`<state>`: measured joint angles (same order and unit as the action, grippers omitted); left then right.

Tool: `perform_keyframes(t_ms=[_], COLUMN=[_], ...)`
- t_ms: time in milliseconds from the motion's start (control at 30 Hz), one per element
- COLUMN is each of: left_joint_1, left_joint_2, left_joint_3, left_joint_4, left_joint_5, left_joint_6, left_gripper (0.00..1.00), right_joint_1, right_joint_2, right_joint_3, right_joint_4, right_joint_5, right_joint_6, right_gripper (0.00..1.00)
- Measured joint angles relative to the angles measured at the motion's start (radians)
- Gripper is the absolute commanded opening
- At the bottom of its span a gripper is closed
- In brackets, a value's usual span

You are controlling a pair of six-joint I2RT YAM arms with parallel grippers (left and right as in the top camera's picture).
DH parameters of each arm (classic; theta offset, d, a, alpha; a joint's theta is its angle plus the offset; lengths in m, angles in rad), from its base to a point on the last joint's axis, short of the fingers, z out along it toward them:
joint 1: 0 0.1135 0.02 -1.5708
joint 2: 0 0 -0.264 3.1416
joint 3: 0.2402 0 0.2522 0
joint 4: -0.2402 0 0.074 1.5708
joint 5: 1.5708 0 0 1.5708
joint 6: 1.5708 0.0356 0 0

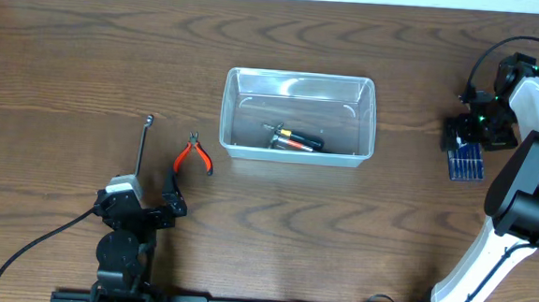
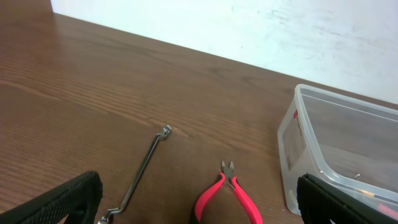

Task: Pack container
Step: 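Lower the right gripper and close it on the screwdriver case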

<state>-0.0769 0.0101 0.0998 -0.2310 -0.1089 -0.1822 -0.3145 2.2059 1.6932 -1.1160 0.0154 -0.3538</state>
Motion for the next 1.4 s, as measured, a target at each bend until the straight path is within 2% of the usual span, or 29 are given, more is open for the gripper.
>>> perform_keyframes(t_ms=[1400], left_joint_1=[0.0], left_joint_2=[0.0], left_joint_3=[0.0], left_joint_4=[0.0], left_joint_5=[0.0], left_joint_6=[0.0], left_gripper=[0.98], right_joint_1=[0.0], right_joint_2=[0.0], right_joint_3=[-0.063], right_joint_4=[0.059], right_joint_5=[0.007], right_joint_6=[0.003], right_gripper=[0.99])
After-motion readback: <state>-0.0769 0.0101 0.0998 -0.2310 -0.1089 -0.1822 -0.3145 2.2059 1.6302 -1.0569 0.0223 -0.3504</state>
